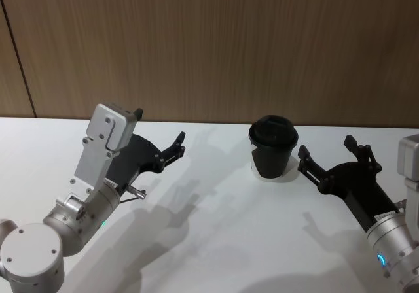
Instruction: Pick up the straw with one hand, pass it to the other hand, and insert it into the cup.
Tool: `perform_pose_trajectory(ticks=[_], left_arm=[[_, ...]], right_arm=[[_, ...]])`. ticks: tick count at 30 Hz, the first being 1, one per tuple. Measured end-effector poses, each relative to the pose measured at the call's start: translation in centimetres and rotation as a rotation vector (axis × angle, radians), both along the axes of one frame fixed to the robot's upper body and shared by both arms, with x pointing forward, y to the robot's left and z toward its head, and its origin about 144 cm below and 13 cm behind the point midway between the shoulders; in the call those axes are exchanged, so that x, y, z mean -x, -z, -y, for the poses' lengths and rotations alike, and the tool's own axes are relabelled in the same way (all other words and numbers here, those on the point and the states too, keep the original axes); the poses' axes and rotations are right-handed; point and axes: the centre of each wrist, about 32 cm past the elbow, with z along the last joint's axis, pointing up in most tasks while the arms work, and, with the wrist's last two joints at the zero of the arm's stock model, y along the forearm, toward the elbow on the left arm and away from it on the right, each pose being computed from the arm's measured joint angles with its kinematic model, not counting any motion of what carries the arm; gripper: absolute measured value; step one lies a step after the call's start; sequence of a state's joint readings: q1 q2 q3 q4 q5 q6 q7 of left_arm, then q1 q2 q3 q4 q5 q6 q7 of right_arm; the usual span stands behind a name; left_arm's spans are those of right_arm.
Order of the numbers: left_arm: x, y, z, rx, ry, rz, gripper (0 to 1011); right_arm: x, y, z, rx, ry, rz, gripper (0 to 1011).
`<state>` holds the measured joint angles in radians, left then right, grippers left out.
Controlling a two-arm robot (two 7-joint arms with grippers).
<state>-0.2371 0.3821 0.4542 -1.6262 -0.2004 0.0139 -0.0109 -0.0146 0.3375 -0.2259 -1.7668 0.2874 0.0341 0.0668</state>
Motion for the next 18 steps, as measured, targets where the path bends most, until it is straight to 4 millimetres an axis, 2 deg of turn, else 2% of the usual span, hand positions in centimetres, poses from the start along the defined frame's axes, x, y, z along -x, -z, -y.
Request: perform_pose_trajectory(ticks=[18], left_arm=[[0.00, 0.00, 0.00, 0.000, 0.000, 0.000, 1003]], right_arm=[[0.00, 0.00, 0.00, 0.000, 0.000, 0.000, 1001]])
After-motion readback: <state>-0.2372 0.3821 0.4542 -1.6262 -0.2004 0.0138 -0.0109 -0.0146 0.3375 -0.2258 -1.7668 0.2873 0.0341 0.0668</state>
